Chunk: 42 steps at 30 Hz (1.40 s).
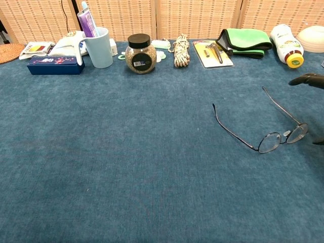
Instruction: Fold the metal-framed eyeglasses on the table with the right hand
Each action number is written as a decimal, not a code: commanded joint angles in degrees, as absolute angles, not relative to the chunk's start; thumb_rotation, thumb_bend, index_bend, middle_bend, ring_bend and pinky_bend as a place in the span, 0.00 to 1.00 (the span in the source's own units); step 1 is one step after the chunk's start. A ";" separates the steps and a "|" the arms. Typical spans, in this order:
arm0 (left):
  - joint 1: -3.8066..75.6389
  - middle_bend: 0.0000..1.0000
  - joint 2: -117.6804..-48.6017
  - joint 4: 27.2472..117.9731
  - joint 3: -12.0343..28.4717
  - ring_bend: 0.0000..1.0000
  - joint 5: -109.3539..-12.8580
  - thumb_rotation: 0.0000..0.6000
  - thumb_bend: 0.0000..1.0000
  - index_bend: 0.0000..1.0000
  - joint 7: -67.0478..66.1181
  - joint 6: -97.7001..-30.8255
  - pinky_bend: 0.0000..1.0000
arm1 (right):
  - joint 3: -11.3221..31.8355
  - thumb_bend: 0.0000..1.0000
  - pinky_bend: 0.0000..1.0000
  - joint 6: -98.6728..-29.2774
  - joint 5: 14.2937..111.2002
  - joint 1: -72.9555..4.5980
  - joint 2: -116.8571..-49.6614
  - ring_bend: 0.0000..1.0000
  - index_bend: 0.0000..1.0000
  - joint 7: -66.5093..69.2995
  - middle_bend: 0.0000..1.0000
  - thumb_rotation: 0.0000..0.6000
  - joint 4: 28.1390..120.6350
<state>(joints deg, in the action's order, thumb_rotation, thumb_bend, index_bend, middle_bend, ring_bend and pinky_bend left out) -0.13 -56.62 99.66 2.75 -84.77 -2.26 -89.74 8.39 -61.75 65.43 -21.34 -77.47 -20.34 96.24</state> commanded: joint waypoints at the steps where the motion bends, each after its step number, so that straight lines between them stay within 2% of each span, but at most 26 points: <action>1: -0.25 0.11 -56.56 99.46 2.70 0.15 -84.76 0.79 0.41 0.21 -1.95 -89.85 0.14 | 8.97 0.00 0.00 -60.58 62.90 -23.08 -79.90 0.00 0.00 -21.92 0.00 1.00 93.98; 23: -0.08 0.11 -57.04 99.15 2.84 0.15 -84.43 0.79 0.41 0.21 -2.17 -89.62 0.14 | 11.35 0.00 0.00 -56.97 57.35 -29.48 -84.90 0.00 0.00 -23.29 0.00 1.00 84.14; 32: -0.07 0.11 -57.13 99.16 2.86 0.15 -84.11 0.79 0.41 0.21 -2.52 -89.49 0.14 | 12.44 0.00 0.00 -52.40 54.47 -34.24 -86.41 0.00 0.00 -24.95 0.00 1.00 79.60; 34: -0.10 0.11 -57.11 99.10 2.88 0.15 -84.00 0.79 0.41 0.21 -2.48 -89.49 0.14 | 12.27 0.00 0.00 -52.21 53.74 -34.69 -85.82 0.00 0.02 -25.99 0.00 1.00 80.27; 39: 0.05 0.11 -57.25 98.95 2.94 0.15 -84.00 0.79 0.41 0.21 -2.56 -89.34 0.14 | 12.16 0.00 0.00 -51.45 49.86 -35.30 -82.12 0.00 0.16 -27.92 0.00 1.00 85.44; 42: 0.26 0.11 -57.37 99.06 3.01 0.15 -84.27 0.79 0.41 0.21 -2.64 -89.28 0.14 | 11.98 0.00 0.00 -50.87 47.44 -36.07 -80.44 0.00 0.18 -29.06 0.00 1.00 87.60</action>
<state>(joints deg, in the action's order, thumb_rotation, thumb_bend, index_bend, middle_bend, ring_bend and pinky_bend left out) 0.25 -57.37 99.05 3.00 -84.27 -2.63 -89.28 12.11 -51.42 48.85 -35.47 -81.65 -28.17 86.24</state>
